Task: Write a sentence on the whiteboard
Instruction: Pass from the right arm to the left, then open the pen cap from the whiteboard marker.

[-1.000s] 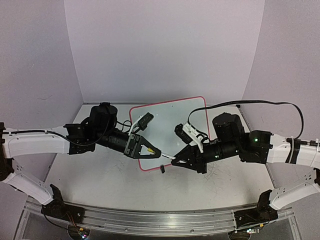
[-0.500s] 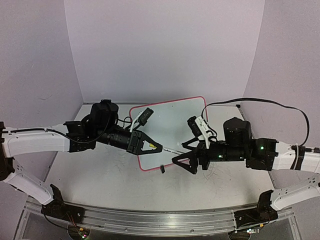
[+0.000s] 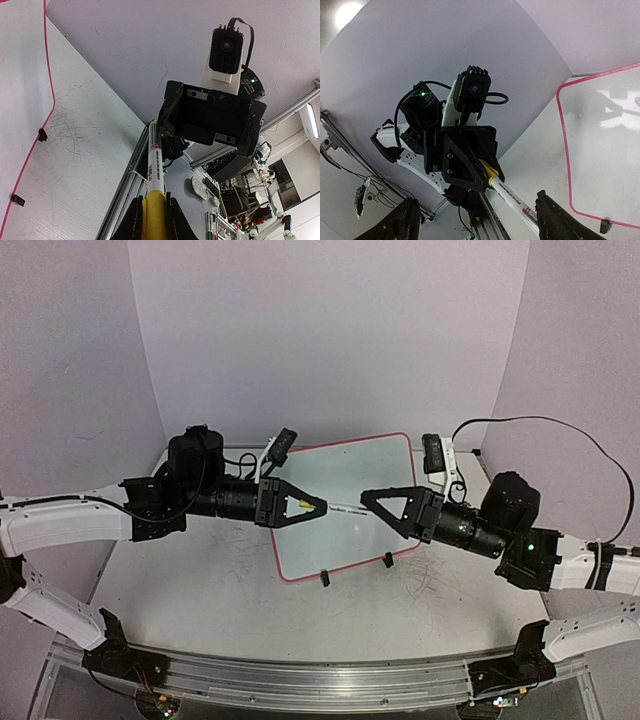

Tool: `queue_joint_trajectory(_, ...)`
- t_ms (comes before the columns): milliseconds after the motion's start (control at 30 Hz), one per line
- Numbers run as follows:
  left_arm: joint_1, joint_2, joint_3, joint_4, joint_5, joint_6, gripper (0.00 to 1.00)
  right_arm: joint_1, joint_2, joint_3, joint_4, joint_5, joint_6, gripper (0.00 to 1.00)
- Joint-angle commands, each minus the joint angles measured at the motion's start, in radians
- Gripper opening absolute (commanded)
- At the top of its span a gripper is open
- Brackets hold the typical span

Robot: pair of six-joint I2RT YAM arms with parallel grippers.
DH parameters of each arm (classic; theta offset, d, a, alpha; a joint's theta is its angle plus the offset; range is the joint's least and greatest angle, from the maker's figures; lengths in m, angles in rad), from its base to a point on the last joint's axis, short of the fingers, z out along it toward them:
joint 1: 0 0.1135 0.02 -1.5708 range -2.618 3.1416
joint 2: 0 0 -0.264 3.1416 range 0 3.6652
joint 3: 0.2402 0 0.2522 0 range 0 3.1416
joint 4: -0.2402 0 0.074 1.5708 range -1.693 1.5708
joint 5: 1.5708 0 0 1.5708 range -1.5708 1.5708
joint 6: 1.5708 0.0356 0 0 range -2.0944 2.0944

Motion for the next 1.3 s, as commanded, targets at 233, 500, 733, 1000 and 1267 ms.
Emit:
queue_joint_trajectory(233,0.001,-0.094,0.002,0.126,0.000,-0.048,0.00,-0.070,-0.103,0.067,-0.195,0.198,-0.110,0.98)
queue_joint_trajectory(500,0.000,-0.049,0.042,0.127,0.024,-0.044,0.00,-0.070,0.007,0.175,-0.290,0.002,-0.156,0.93)
queue_joint_trajectory(733,0.000,-0.020,0.068,0.130,0.056,-0.044,0.00,-0.070,0.103,0.150,-0.025,-0.191,-0.015,0.67)
queue_joint_trajectory(1000,-0.002,-0.040,0.047,0.140,0.055,-0.051,0.00,-0.070,0.182,0.157,0.132,-0.306,0.048,0.42)
queue_joint_trajectory(1267,-0.007,-0.046,0.036,0.150,0.073,-0.052,0.00,-0.076,0.188,0.141,0.188,-0.337,0.071,0.36)
